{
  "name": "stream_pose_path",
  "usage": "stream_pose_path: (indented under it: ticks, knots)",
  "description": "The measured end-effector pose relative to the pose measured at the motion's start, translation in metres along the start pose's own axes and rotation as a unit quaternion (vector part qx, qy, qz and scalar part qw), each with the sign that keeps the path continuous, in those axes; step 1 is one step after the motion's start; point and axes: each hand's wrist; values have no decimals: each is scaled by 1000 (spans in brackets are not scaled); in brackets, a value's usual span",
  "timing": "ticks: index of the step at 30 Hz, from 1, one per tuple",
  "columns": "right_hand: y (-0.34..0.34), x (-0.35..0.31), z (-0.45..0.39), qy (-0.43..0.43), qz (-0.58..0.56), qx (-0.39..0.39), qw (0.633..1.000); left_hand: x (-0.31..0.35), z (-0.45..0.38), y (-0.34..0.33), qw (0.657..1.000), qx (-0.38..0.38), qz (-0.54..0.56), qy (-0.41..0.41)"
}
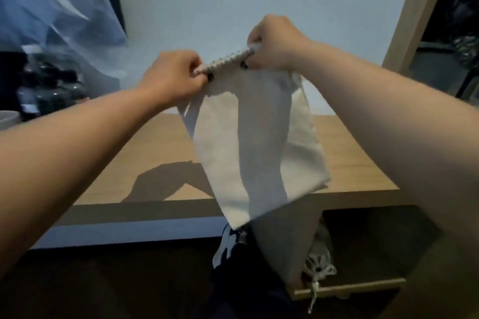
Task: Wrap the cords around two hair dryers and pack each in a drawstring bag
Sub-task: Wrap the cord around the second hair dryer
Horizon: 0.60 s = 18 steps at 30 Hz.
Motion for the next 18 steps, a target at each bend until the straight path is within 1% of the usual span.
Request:
stream_pose_path:
  ticks: [2,4,5,6,7,9,11,12,13,15,17,18]
  knots:
    - [8,-7,-15,11,-4,155,988,0,-22,22,993,114,-19,-9]
    - [0,-12,-13,43,26,245,968,0,-23,32,982,186,-28,-13]
    - [-11,-14,-7,73,22,272,959,-2,-15,28,979,201,-25,-16]
    - [-26,-13,1,111,7,282,953,-7,-1,18,979,202,-19,-21]
    - [-44,-13,13,155,-12,274,949,-13,18,4,982,185,-14,-29]
    - [-86,-6,41,224,-28,198,954,-26,65,-25,992,111,-24,-50]
    - [-127,6,68,249,-16,100,963,-42,106,-50,996,15,-47,-80]
    - [-143,10,81,243,-6,46,969,-49,123,-61,994,-36,-46,-91]
    - [-156,12,93,224,0,-10,974,-54,134,-70,991,-82,-30,-97]
    - [-171,13,111,163,-7,-115,980,-59,148,-82,984,-149,22,-96]
    - [-177,12,117,91,-54,-173,979,-61,151,-86,972,-212,80,-65]
    - [-178,12,118,61,-82,-190,976,-60,148,-85,961,-250,115,-33]
Point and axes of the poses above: each hand's wrist, its own z-axis away from the middle knuckle, its own y-axis out of the back of the hand, x = y × z, and after that the axes turned 3 degrees about -x, right-handed
